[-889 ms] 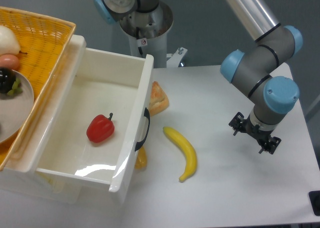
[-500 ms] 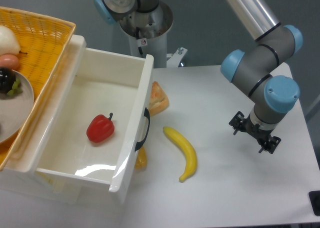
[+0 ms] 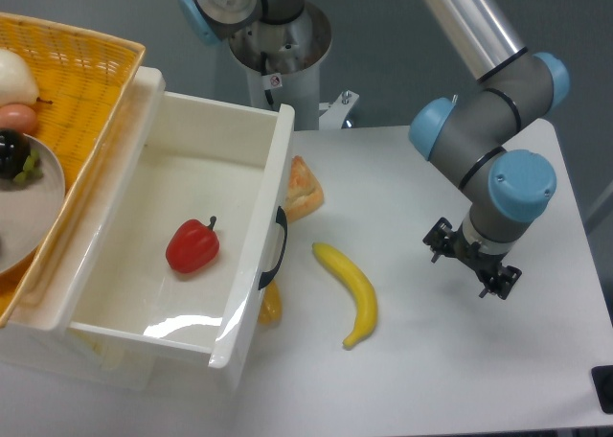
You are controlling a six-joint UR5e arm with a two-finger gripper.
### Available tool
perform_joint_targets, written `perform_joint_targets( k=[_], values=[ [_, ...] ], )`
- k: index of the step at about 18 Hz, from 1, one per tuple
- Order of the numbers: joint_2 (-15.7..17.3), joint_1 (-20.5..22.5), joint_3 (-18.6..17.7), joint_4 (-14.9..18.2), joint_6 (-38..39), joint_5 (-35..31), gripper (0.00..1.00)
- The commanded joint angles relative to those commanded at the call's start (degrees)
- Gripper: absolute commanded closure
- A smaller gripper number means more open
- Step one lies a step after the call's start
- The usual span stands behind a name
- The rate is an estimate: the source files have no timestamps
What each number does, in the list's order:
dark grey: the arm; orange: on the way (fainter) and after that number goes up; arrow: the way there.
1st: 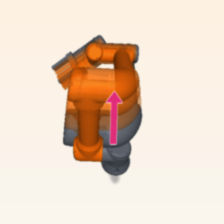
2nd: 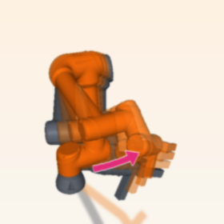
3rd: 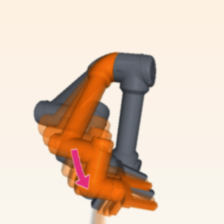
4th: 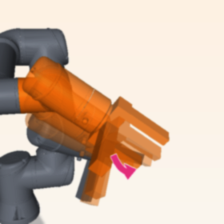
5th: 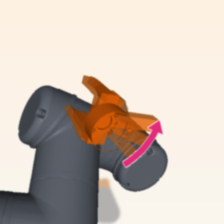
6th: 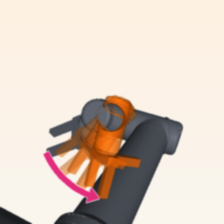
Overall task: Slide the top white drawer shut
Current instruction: 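Move the gripper from its start pose toward the open white drawer, then lower the gripper and bring it against the drawer's front panel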
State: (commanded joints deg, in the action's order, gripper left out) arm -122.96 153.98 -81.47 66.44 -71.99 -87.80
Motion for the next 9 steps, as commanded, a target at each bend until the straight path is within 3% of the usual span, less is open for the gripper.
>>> perform_joint_targets(
  k=[4,6,9],
  values=[
    [0.6,-2.1,-1.8,-0.3,9.9,-0.3,0.00],
    [3.4,-2.4,-3.2,-0.1,12.4,0.0,0.01],
    [7.4,-2.4,-4.7,0.6,17.7,4.9,0.16]
  ],
)
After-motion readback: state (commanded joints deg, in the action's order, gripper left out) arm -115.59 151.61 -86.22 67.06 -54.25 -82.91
